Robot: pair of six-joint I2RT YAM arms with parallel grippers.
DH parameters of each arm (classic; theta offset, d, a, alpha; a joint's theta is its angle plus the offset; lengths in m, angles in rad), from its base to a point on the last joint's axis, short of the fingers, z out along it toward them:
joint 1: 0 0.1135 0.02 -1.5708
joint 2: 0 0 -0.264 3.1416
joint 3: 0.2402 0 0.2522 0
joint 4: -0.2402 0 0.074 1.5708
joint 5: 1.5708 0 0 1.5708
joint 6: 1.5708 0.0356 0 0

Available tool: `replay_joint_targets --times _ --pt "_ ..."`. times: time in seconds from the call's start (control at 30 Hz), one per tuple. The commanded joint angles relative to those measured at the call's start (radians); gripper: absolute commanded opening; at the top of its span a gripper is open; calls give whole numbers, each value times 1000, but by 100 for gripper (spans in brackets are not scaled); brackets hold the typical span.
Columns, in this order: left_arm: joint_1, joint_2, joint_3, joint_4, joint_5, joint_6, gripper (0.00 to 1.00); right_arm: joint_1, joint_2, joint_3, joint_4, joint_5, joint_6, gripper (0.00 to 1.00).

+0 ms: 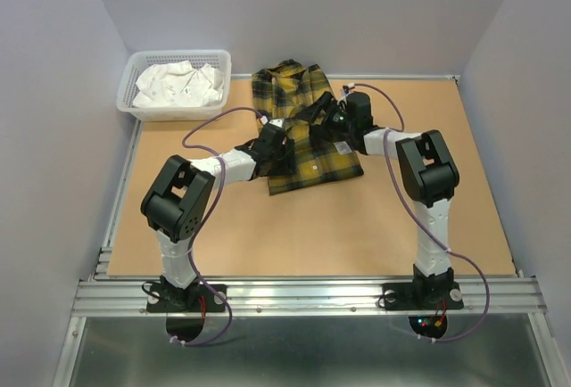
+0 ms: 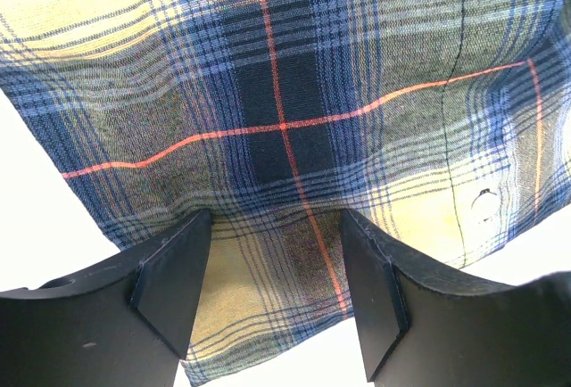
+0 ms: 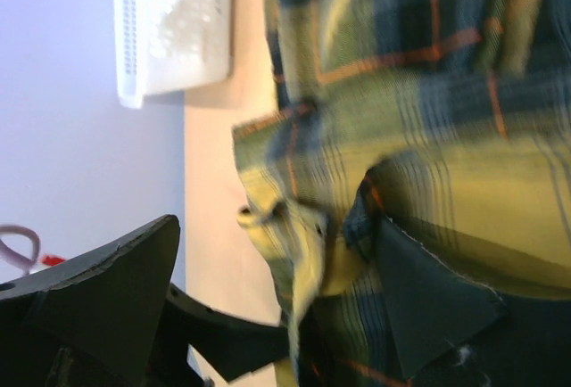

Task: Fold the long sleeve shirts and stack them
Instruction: Fold the shirt

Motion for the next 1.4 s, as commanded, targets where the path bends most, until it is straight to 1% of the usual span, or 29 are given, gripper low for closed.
replay_joint_targets --times 0.0,0.17,0.3,0.43,0.53,0.8,0.9,1.03,1.17,1.37 --pt "4 0 -43 -62 -24 19 72 5 58 142 66 -1 3 93" --pt "4 0 -42 -63 -30 22 72 7 137 231 63 -12 18 93" --pt "4 -3 -42 -68 -40 26 72 7 175 305 34 -21 -11 93" --pt "4 -8 -42 -71 -47 24 72 -1 170 389 -56 -6 -89 94" --pt "4 -9 -42 -73 -53 23 72 -18 147 406 -95 10 -128 94" --pt "4 -9 -31 -71 -58 23 72 -58 62 300 -110 5 -154 94" --pt "5 -12 -28 -70 -57 22 72 -58 2 196 -116 -21 -155 94" --pt "4 -12 -23 -70 -52 22 72 -54 -35 100 -98 -53 -140 94" --pt "4 -9 -22 -70 -53 26 72 -38 -41 56 -47 -85 -102 96" --pt "4 -6 -23 -68 -55 23 72 4 14 93 -14 -114 -49 97"
